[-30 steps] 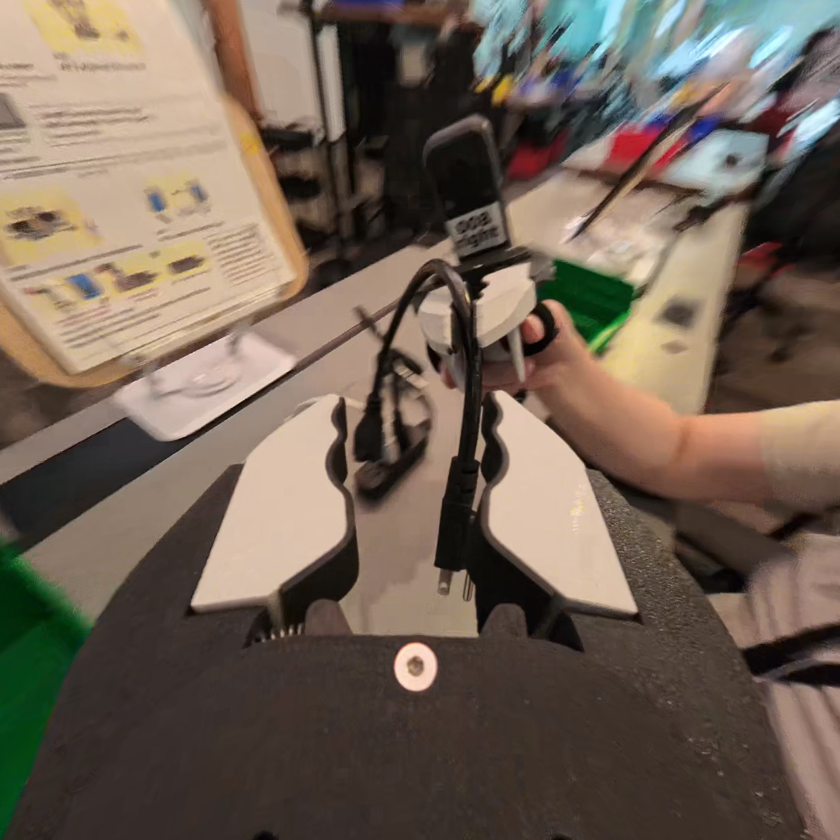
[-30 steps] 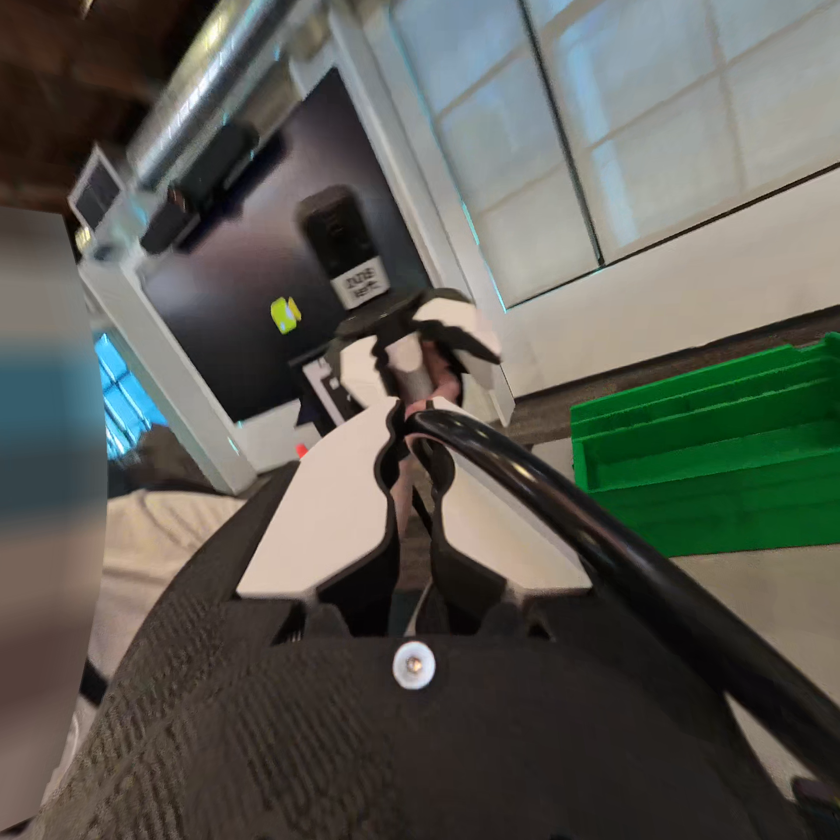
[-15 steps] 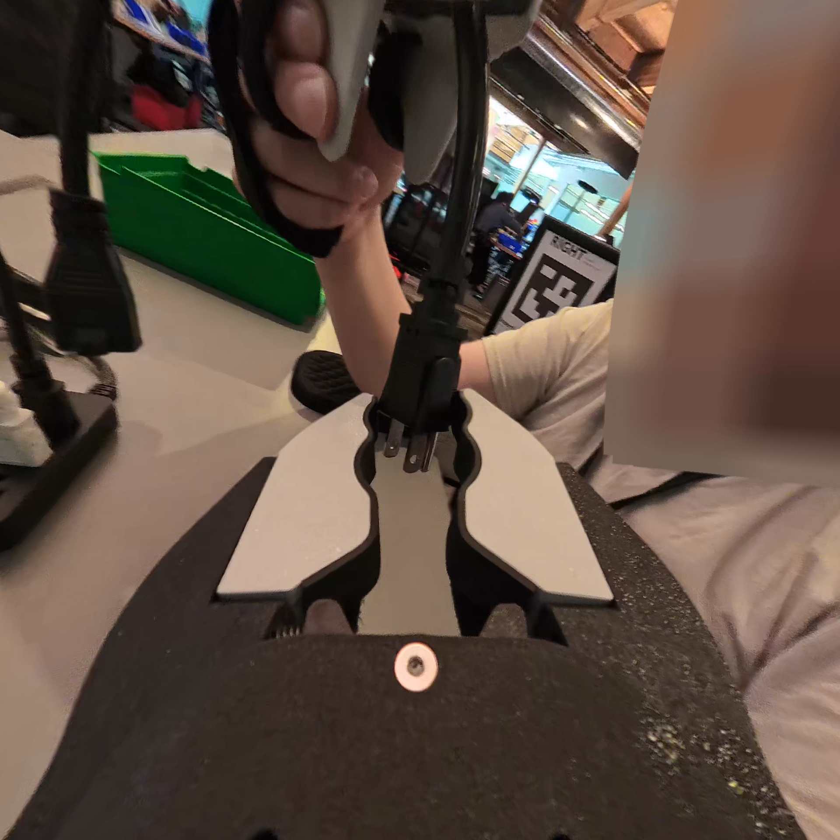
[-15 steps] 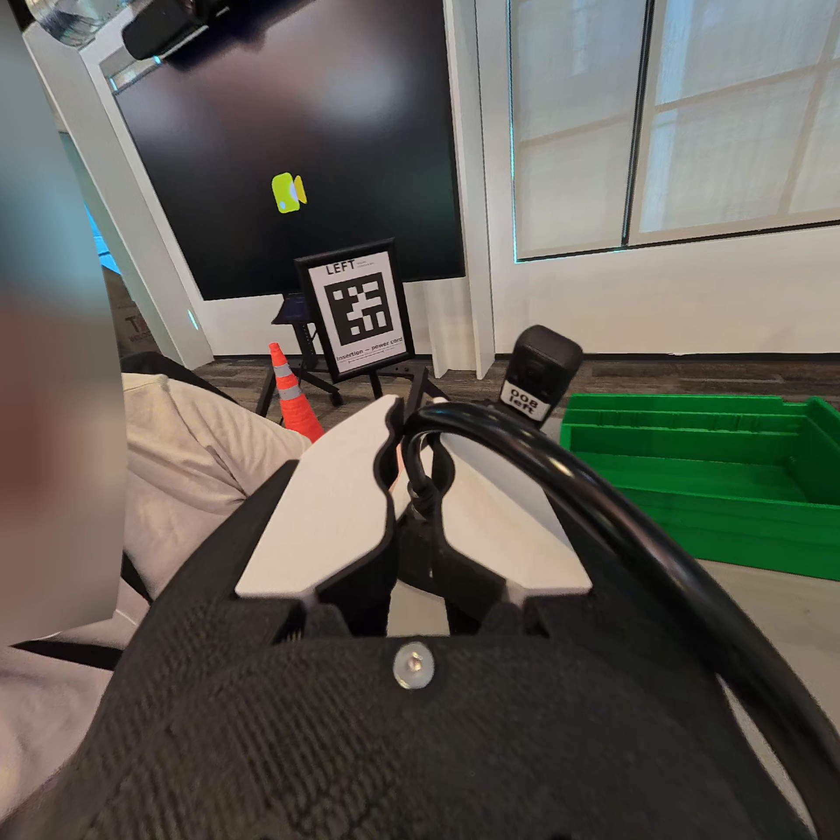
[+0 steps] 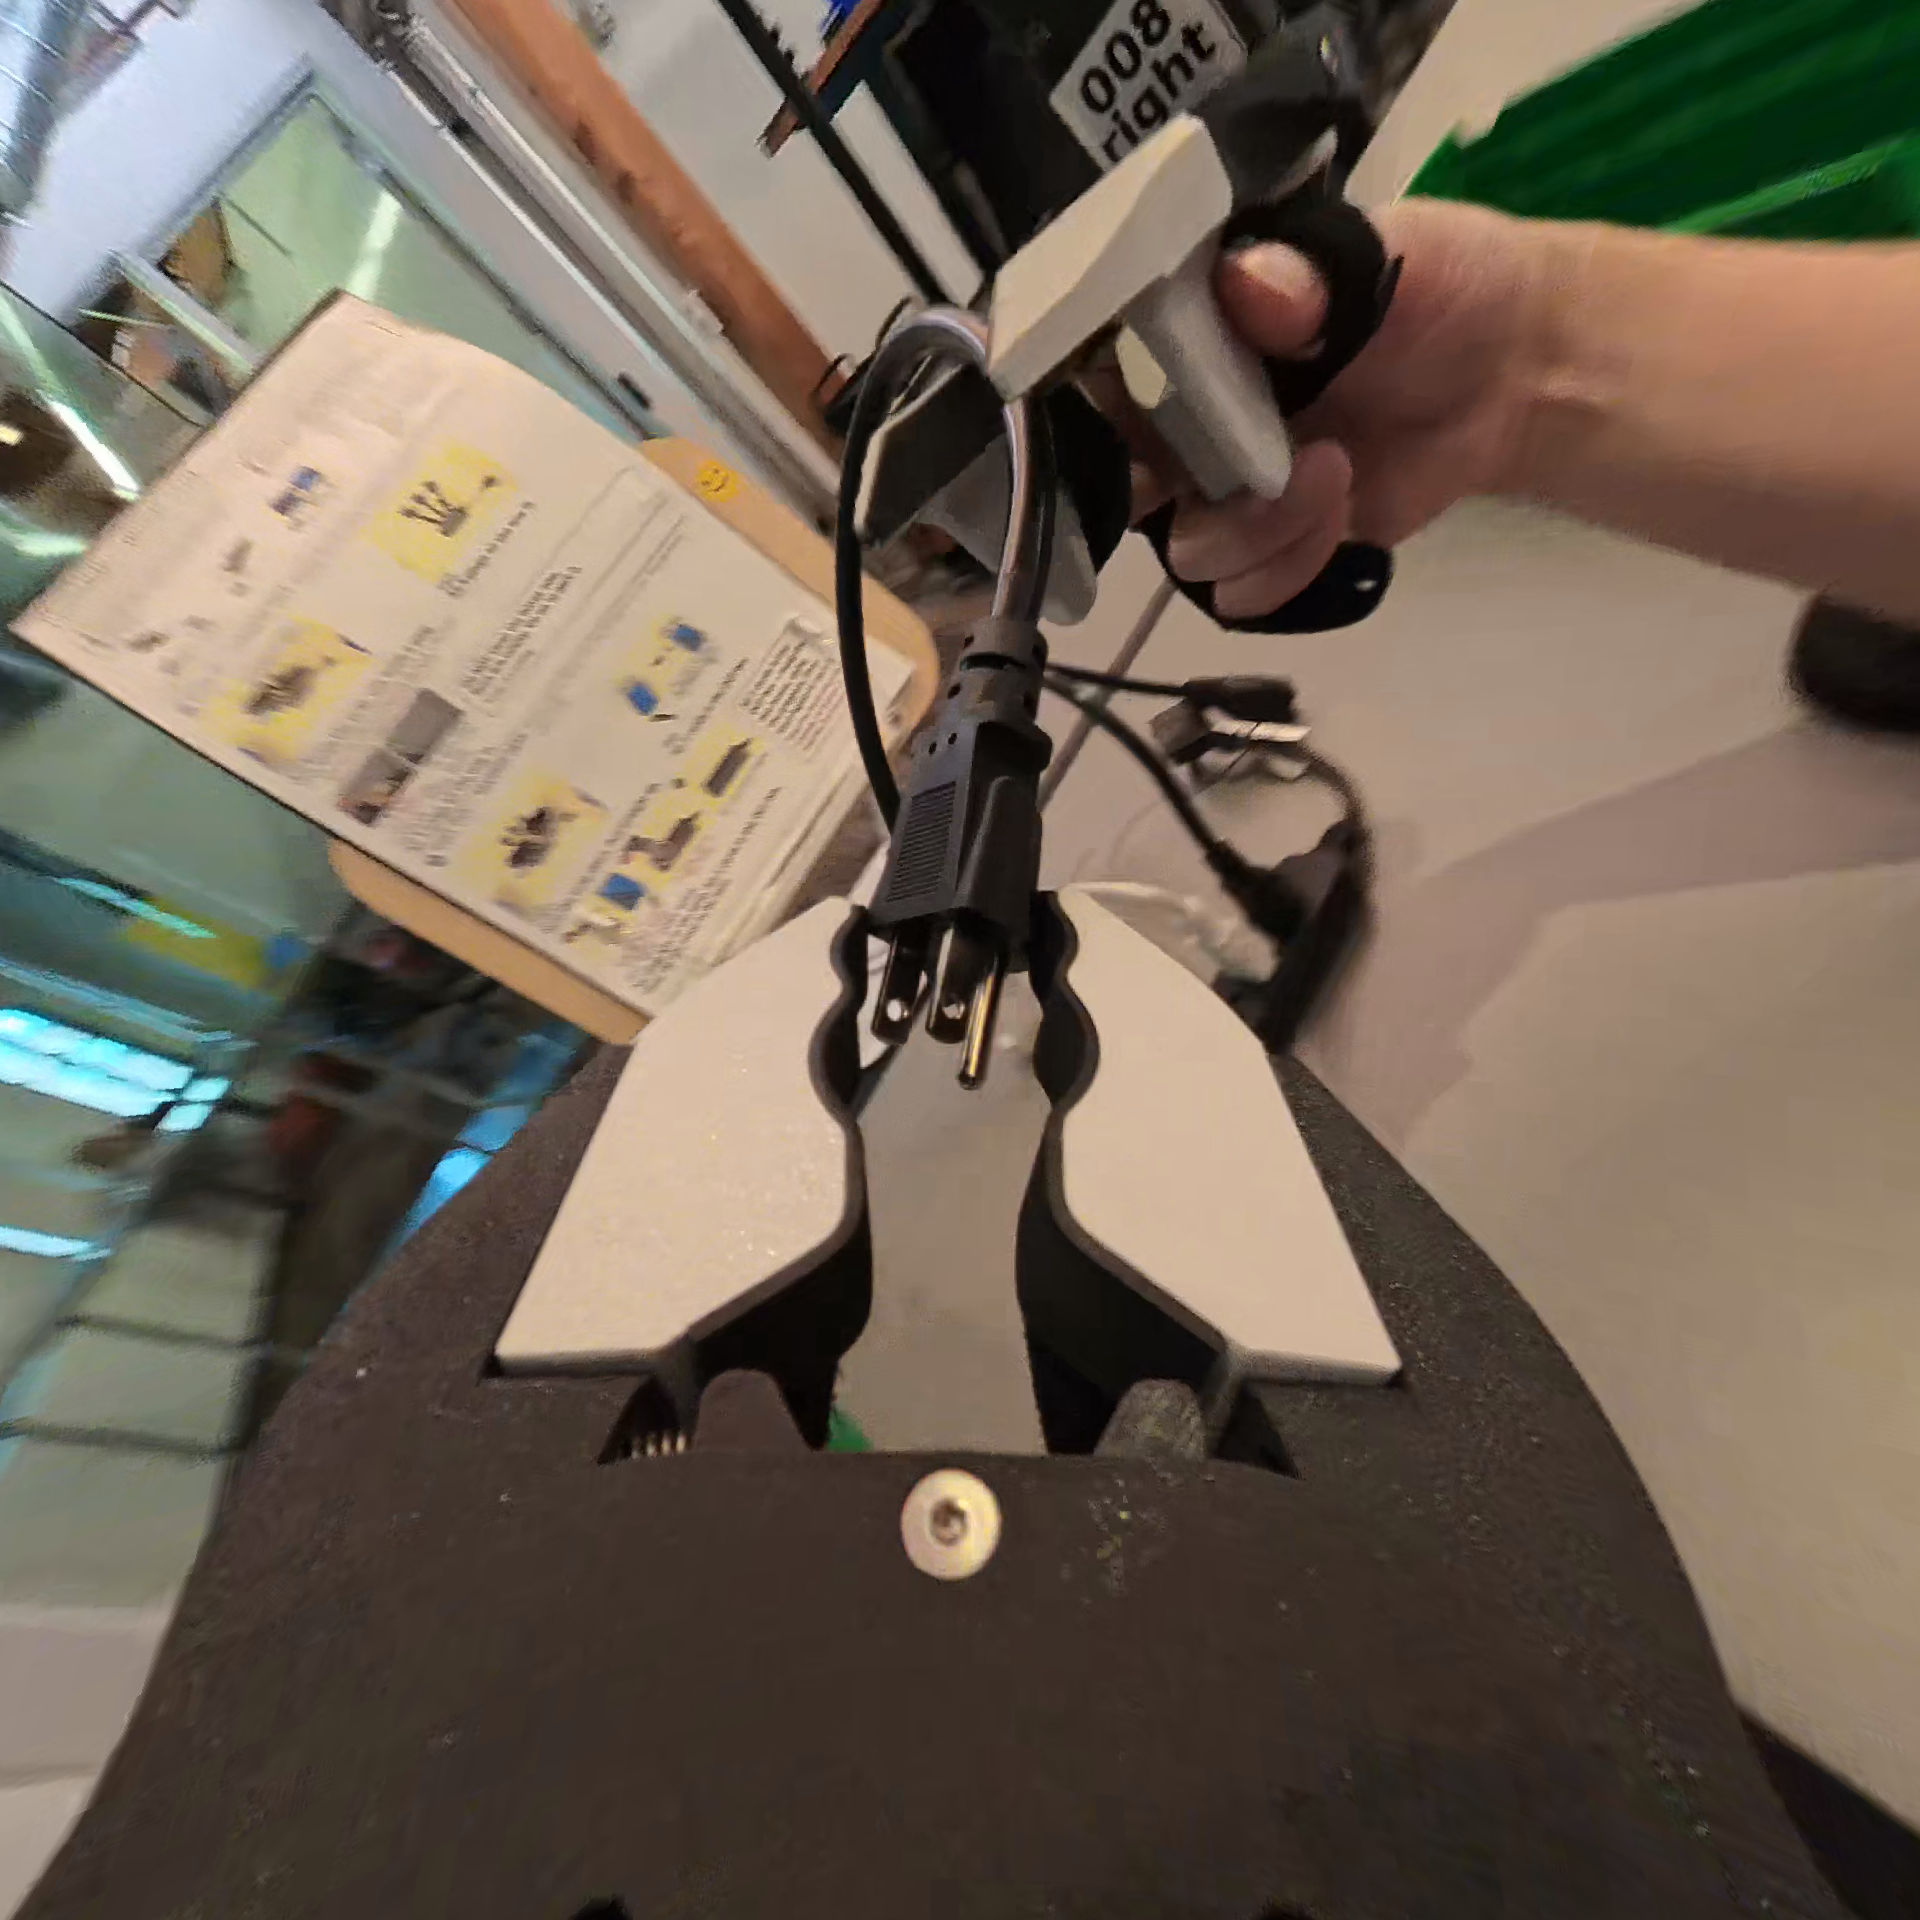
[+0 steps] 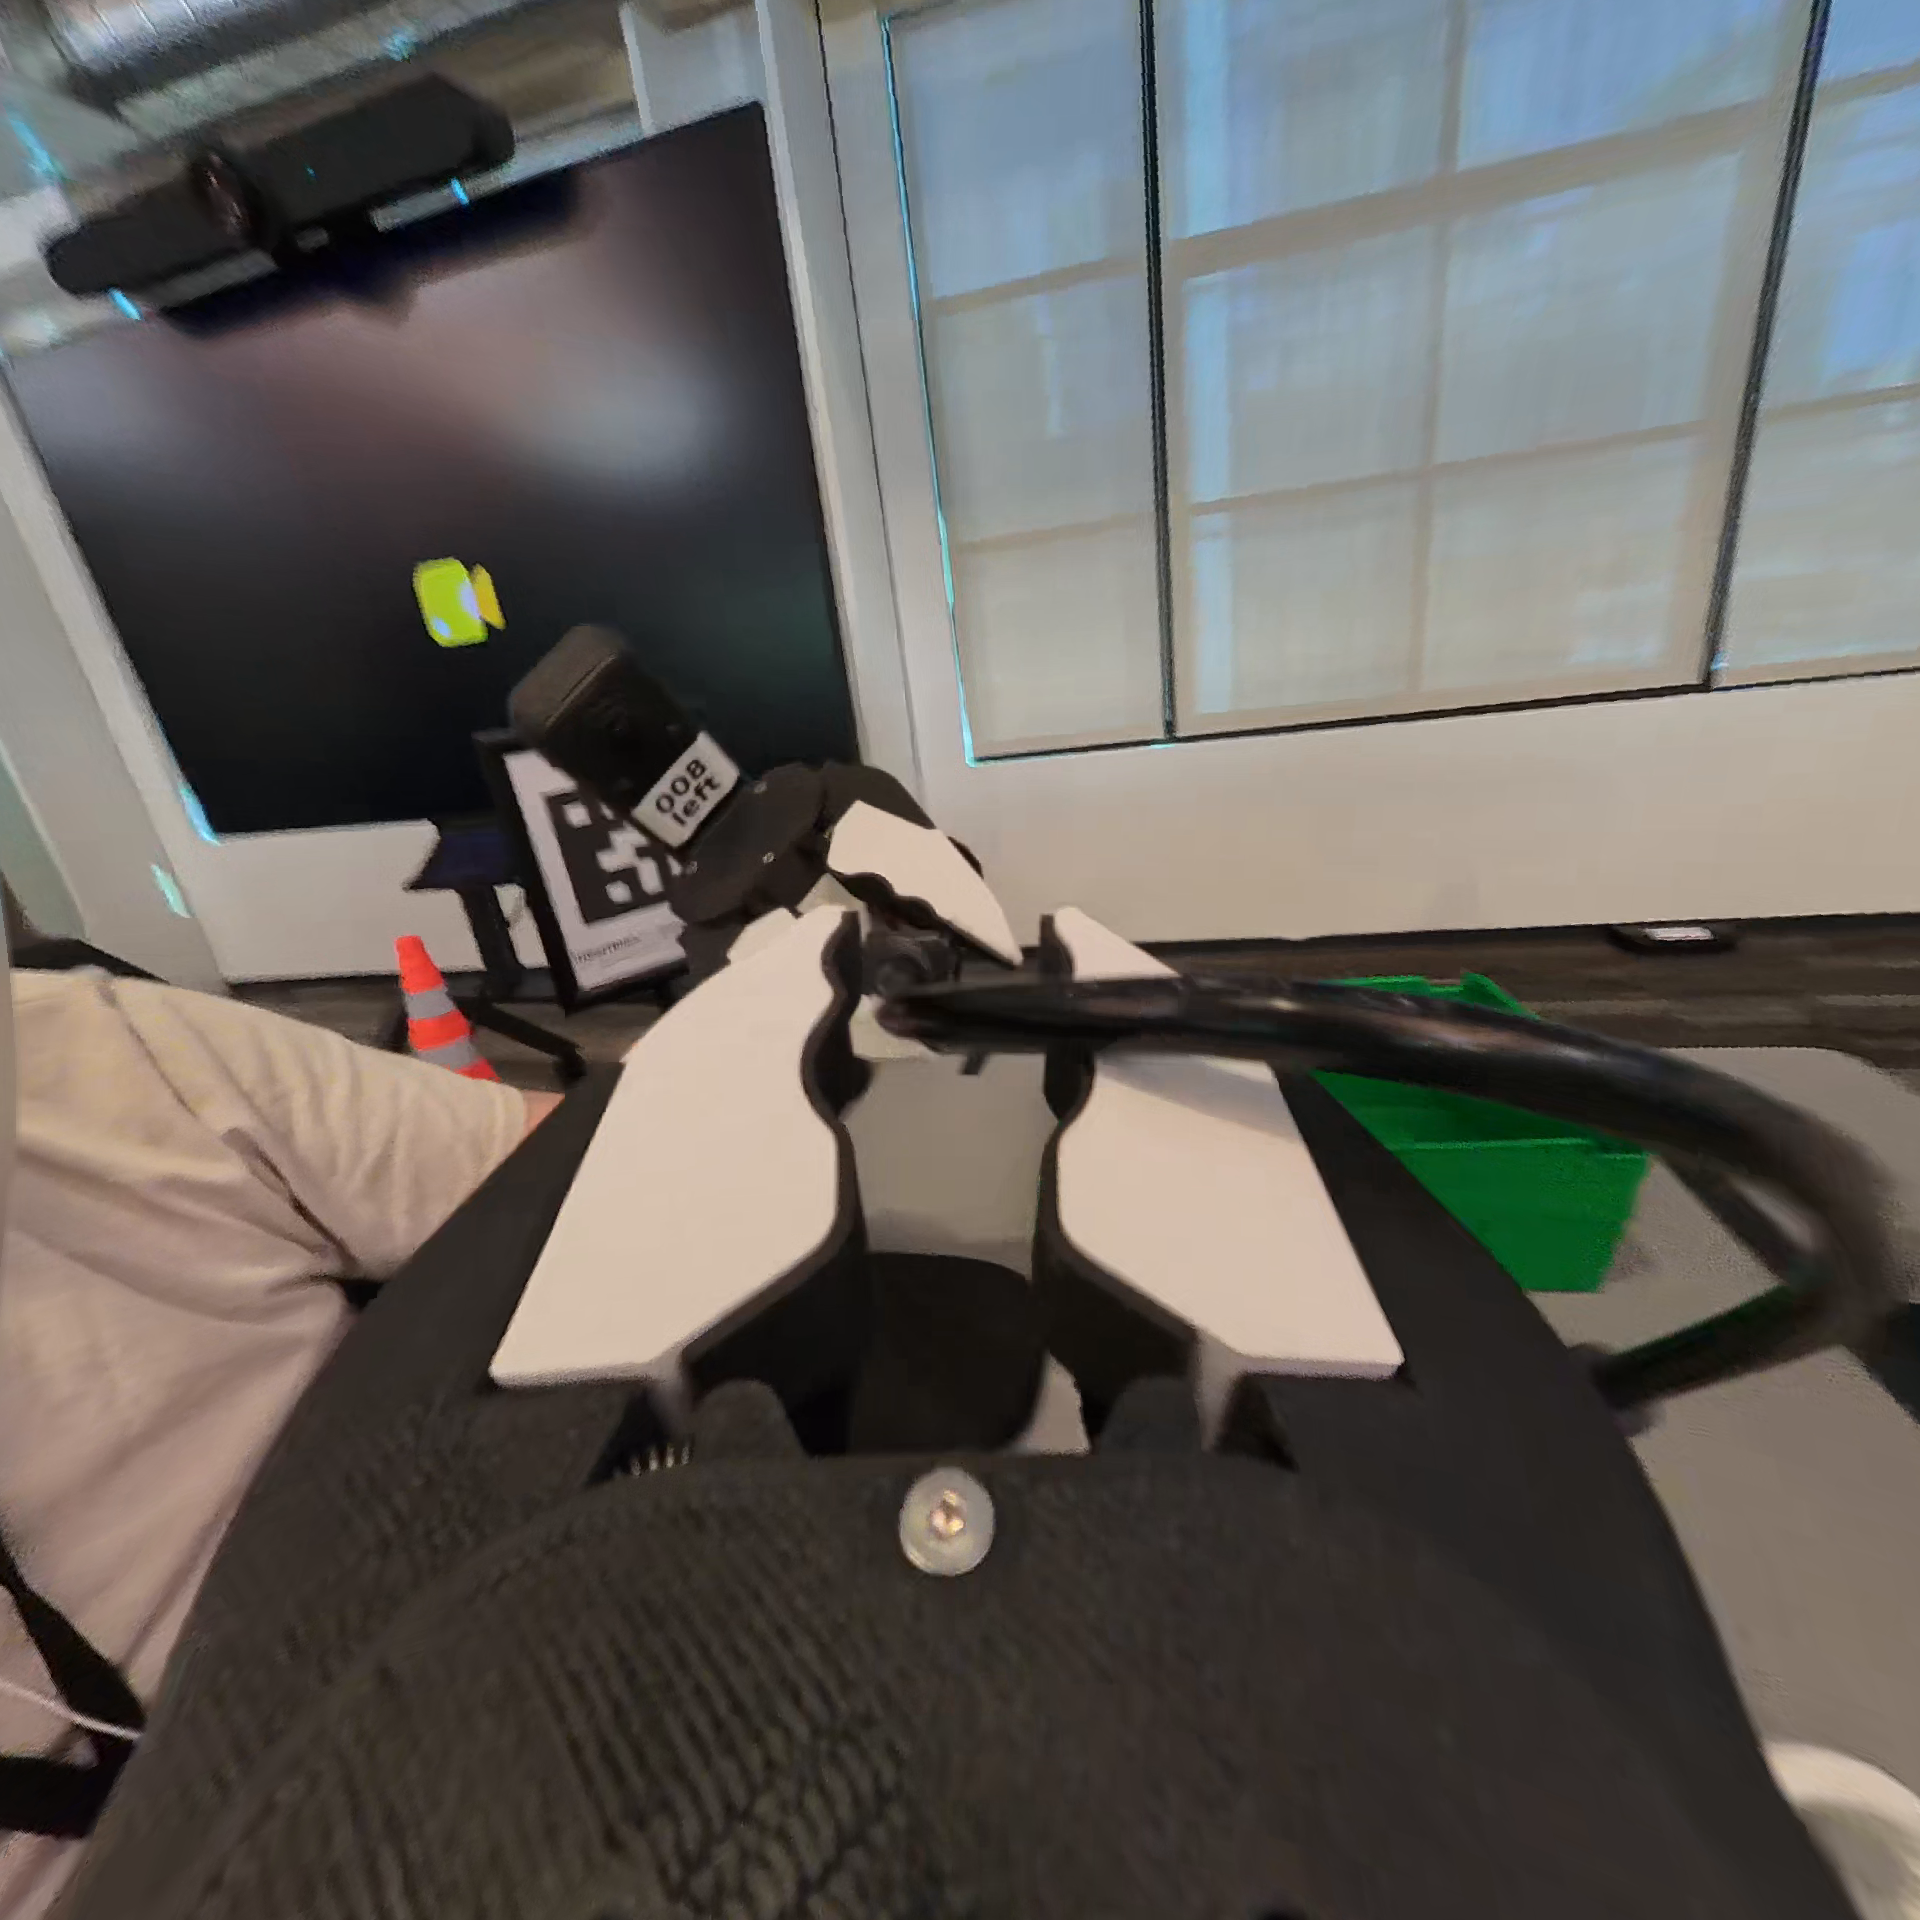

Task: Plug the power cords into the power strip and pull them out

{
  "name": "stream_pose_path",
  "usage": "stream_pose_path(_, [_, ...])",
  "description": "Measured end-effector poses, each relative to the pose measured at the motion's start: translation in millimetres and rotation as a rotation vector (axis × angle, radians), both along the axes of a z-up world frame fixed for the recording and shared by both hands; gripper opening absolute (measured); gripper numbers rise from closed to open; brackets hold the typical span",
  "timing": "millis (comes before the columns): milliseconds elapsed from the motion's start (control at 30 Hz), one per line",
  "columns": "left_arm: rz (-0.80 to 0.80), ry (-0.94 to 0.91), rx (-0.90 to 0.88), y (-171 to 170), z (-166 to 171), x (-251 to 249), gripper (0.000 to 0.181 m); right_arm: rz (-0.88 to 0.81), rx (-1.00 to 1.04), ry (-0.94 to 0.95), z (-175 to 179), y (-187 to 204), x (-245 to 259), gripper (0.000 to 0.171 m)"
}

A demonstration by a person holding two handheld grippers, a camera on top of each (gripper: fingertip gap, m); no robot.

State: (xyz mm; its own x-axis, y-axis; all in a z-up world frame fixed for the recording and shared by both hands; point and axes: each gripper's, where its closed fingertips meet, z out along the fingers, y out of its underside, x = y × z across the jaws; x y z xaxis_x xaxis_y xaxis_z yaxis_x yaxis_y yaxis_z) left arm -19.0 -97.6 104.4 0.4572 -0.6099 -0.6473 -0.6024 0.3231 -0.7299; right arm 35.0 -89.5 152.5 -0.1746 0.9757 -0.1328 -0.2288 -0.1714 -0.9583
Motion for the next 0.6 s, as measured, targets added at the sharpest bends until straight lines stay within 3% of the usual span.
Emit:
stream_pose_path(33, [0.034,0.048,0.037,3.3,0.2,-0.2,0.03,0.031,-0.037,0.014,-1.2,-0.1,-4.1,0.038])
stream_pose_path(133, [0.083,0.128,0.082,9.6,-2.3,0.8,0.03,0.089,-0.065,-0.019,-14.0,-4.6,-21.6,0.04])
stream_pose_path(267, [0.058,0.136,0.058,7.0,-5.5,3.7,0.03,0.035,0.097,-0.146,-37.9,-11.6,-41.5,0.04])
stream_pose_path(500, [0.065,0.19,0.061,10.6,-14.1,3.7,0.03,0.057,0.086,-0.128,-37.5,-17.2,-47.3,0.025])
stream_pose_path(600, [0.073,0.205,0.073,12.5,-17.4,3.7,0.03,0.056,0.094,-0.161,-42.5,-15.7,-47.3,0.026])
